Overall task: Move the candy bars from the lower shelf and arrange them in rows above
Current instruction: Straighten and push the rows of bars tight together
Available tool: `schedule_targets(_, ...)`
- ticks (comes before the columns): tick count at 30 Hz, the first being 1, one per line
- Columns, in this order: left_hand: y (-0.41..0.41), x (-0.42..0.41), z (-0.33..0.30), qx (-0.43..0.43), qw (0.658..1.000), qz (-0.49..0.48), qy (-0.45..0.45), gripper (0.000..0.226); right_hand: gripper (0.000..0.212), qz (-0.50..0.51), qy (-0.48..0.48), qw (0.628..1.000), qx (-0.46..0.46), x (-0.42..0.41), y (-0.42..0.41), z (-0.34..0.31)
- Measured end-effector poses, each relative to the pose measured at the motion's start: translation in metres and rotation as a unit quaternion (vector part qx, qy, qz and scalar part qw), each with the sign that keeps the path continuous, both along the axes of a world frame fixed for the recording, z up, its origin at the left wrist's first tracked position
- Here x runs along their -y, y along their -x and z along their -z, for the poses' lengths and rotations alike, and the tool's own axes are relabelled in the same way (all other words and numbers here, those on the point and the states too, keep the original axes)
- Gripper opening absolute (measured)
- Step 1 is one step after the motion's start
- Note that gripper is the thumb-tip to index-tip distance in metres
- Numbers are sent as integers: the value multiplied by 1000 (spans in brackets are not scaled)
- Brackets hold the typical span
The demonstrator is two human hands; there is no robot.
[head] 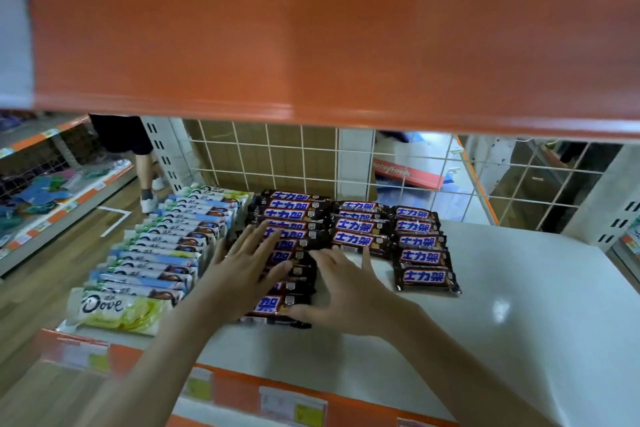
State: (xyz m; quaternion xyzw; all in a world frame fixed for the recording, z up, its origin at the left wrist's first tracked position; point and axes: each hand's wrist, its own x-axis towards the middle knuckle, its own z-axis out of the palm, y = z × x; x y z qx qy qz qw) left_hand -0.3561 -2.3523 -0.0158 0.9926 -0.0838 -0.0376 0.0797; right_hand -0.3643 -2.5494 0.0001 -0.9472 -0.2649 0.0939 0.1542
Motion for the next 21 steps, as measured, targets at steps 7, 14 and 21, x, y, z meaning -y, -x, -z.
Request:
schedule_targets(7, 4, -3, 11, 41, 999, 26, -10, 110, 110, 74, 79, 994, -26, -31, 11, 11)
schedule_targets(14, 4, -2, 10, 30, 999, 36, -7, 60, 102, 127, 84, 988, -23, -44, 19, 18)
schedule_targets(21, -10, -8, 4, 48, 990, -65, 115, 65, 123, 178, 9, 984, -4, -42, 7, 18)
